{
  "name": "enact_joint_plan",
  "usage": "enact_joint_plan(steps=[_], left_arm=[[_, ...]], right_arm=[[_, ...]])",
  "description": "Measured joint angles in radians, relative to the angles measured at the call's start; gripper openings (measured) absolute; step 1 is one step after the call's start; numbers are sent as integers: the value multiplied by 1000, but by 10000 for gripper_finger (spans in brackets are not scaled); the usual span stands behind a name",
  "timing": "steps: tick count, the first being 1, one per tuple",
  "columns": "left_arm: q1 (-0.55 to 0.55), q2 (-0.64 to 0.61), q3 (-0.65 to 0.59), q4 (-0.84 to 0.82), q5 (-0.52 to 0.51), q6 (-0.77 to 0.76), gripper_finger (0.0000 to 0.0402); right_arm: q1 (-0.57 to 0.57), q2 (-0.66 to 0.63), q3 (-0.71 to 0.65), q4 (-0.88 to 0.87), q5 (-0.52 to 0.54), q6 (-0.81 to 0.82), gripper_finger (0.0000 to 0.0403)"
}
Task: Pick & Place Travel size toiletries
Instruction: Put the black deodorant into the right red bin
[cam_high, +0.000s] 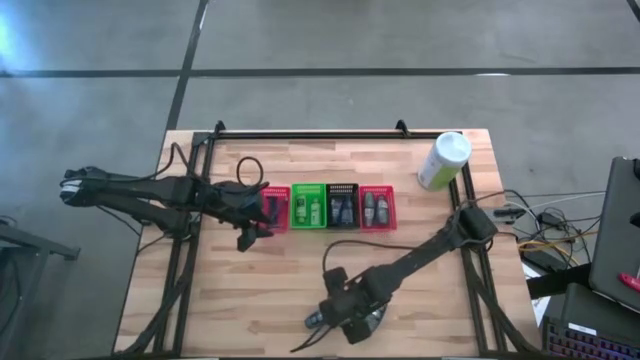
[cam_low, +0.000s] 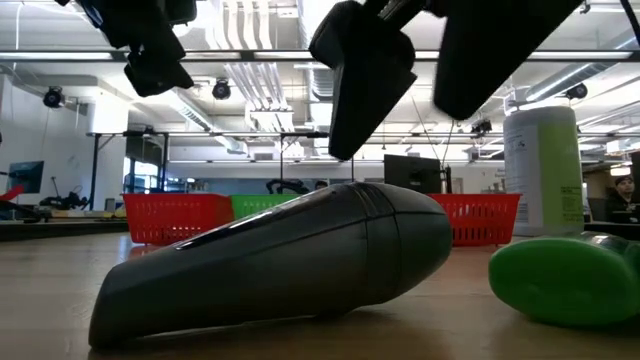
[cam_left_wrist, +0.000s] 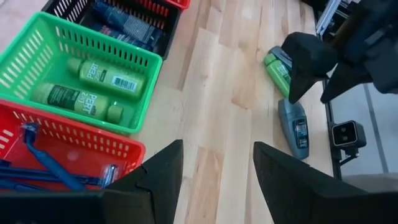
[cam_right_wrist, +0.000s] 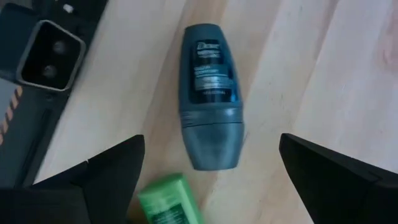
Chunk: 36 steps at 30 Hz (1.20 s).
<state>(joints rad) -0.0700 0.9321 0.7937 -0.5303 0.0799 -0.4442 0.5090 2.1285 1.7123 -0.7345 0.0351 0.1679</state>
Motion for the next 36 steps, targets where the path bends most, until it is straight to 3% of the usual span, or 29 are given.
enact_joint_plan(steps=[11,20,24,36], left_arm=[[0,4,0,27,-2,-5,199],[0,4,-1,40,-18,-6,199],[0,4,-2,40,-19,-6,199],[0,5,-2,42,-21,-12,199]], right_arm=[[0,1,-109,179,9,14,370],[5,49,-123,249,-8,38,370],[13,61,-122,215,54,38,368],[15,62,-122,223,72,34,289]])
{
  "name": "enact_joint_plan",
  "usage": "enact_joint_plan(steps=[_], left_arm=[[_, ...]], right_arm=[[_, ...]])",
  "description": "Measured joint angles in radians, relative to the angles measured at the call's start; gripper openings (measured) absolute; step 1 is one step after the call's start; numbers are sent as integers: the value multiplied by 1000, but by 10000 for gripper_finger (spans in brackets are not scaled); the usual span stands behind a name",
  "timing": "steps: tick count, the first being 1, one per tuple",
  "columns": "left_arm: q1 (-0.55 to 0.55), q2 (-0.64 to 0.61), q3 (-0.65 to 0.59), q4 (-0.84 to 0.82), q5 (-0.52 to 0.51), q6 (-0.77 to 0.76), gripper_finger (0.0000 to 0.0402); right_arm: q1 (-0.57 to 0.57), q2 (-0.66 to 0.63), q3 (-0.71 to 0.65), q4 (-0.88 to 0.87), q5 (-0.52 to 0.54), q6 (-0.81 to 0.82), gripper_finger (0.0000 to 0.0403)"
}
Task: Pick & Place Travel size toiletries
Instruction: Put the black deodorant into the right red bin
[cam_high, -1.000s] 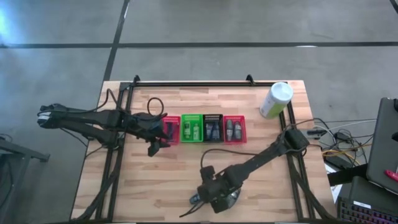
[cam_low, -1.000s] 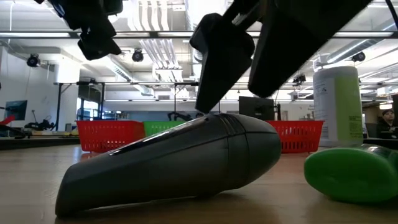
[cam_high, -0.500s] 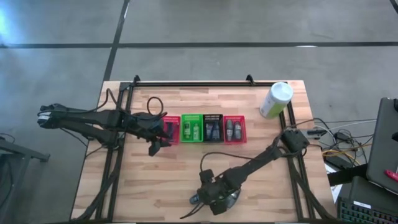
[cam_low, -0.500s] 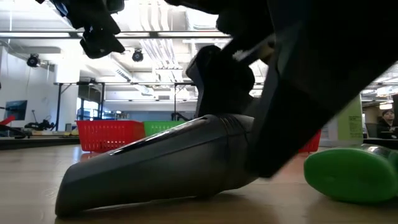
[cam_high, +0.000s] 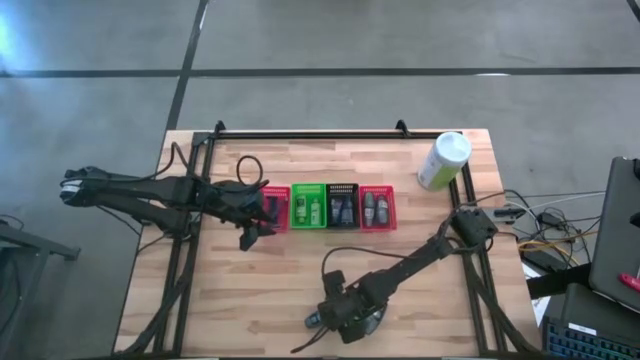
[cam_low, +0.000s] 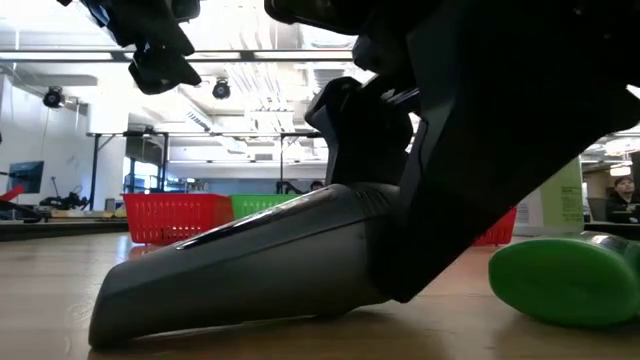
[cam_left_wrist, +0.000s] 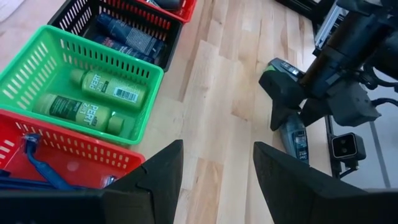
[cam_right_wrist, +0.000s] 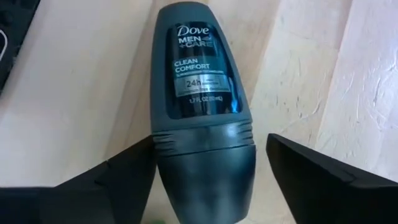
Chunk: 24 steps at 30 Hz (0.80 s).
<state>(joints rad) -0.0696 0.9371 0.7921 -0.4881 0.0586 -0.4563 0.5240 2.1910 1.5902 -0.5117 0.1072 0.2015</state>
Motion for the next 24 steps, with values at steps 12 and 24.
enact_joint_plan(steps=[12,24], left_arm=[[0,0,-1,1,-8,-8,199],[-2,1,-2,35,-8,16,198]], right_arm=[[0,-9,-3,-43,6,-27,198],[-64,-193,-13,-260,122,99,199]])
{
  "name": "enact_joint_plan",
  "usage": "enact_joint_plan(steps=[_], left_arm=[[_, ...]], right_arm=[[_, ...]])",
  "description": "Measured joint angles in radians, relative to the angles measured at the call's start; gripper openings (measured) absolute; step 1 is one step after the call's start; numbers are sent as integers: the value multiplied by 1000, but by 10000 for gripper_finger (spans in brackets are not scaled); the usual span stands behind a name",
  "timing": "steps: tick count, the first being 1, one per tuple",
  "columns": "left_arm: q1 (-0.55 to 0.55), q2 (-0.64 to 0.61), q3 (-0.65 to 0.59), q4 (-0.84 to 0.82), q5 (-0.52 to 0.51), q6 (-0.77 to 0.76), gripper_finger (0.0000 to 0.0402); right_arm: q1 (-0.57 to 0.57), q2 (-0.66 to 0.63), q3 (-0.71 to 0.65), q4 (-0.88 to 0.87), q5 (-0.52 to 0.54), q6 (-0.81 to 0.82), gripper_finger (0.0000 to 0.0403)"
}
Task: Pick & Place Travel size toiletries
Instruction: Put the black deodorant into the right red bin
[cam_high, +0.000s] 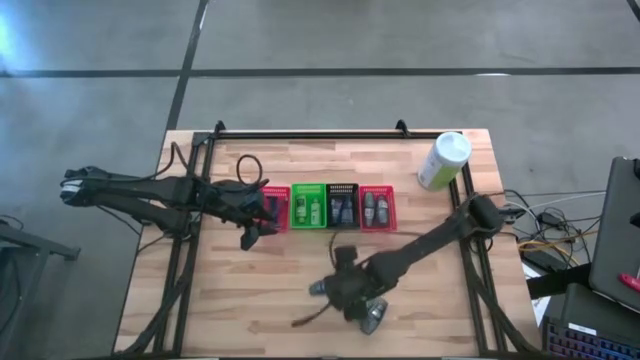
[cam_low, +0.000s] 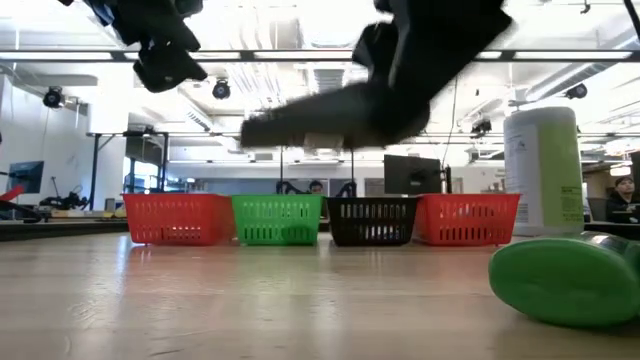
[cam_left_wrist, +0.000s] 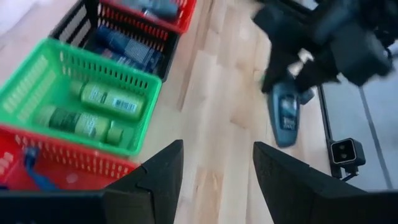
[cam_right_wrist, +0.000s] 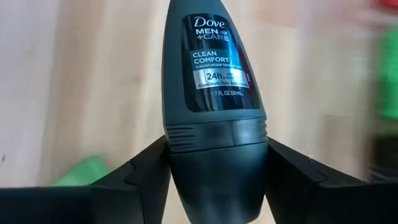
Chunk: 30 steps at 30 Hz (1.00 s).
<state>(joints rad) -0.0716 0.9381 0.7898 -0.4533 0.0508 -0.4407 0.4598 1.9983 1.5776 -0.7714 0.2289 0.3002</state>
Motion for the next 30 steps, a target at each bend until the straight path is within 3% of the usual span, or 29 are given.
enact_joint_plan(steps=[2,6,15,23,26,30], left_arm=[[-13,2,-2,50,1,72,198],[-82,8,-2,128,-23,372,198],[-234,93,-2,263,-385,899,212],[-199,233,0,555,-434,963,220],[-198,260,19,550,-435,953,220],[-198,269,36,549,-436,910,220]], right_arm=[[-26,-55,-17,-33,9,44,196],[-88,-178,-77,-44,-27,171,196],[-200,-413,-216,-4,-81,378,196],[-218,-487,-282,-17,-103,438,196],[-217,-501,-306,-83,-88,475,196],[-221,-535,-362,-202,21,645,196]])
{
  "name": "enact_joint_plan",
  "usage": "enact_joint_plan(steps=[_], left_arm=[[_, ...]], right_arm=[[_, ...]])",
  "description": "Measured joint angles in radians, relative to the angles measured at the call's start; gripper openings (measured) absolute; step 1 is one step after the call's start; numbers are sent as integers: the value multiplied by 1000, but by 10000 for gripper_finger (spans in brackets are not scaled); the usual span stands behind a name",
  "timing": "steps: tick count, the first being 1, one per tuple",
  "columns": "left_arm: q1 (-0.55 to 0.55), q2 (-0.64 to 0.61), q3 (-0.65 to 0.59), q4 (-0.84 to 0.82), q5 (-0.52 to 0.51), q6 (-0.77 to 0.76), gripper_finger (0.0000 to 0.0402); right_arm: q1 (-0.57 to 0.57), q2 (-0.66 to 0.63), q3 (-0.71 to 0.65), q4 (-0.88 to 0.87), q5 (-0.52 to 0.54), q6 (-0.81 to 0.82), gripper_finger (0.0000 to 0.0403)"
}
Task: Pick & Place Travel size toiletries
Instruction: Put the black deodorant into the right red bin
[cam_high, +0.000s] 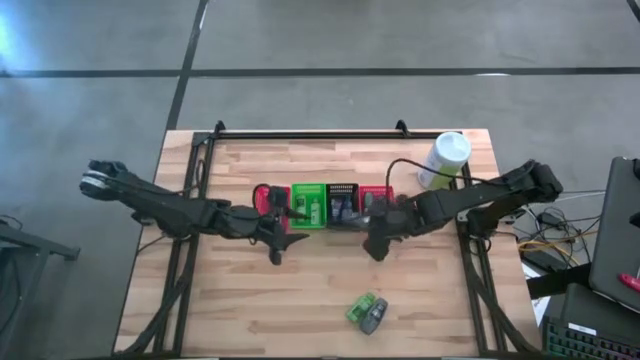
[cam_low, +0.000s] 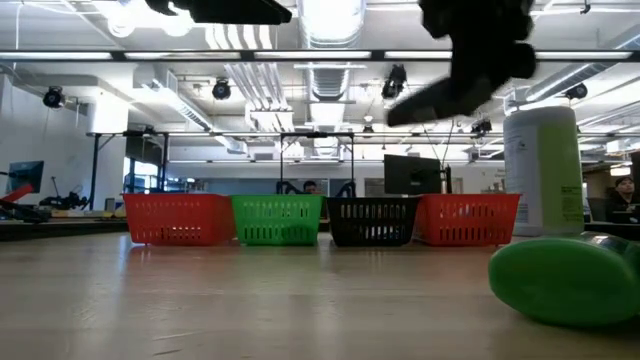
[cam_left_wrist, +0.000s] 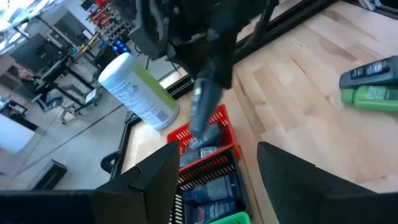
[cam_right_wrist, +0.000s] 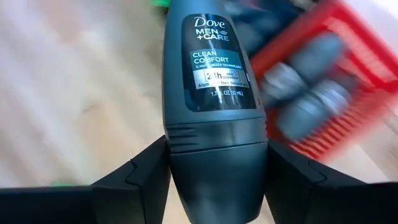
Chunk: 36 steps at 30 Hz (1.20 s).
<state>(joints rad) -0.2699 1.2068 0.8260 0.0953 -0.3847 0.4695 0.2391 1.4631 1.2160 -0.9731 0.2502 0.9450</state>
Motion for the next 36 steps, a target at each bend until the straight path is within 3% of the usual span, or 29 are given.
enact_joint_plan(steps=[3,7,11,16,22,31,36], left_arm=[[2,0,6,0,-6,-30,220],[4,-1,6,-1,-36,-49,220],[8,-2,6,-1,-50,-54,220],[8,-2,6,0,-55,-60,220],[8,-2,6,0,-55,-61,220],[8,-3,6,0,-55,-61,220],[8,-8,6,-30,-53,-65,220]], right_arm=[[-11,-35,-68,-34,62,189,196],[-37,-59,-188,14,66,424,196],[-57,-67,-283,193,73,547,196],[-84,-53,-313,197,154,671,200],[-99,-47,-321,206,146,698,214],[-98,-48,-293,204,137,670,291],[-77,-48,-232,196,139,518,321]])
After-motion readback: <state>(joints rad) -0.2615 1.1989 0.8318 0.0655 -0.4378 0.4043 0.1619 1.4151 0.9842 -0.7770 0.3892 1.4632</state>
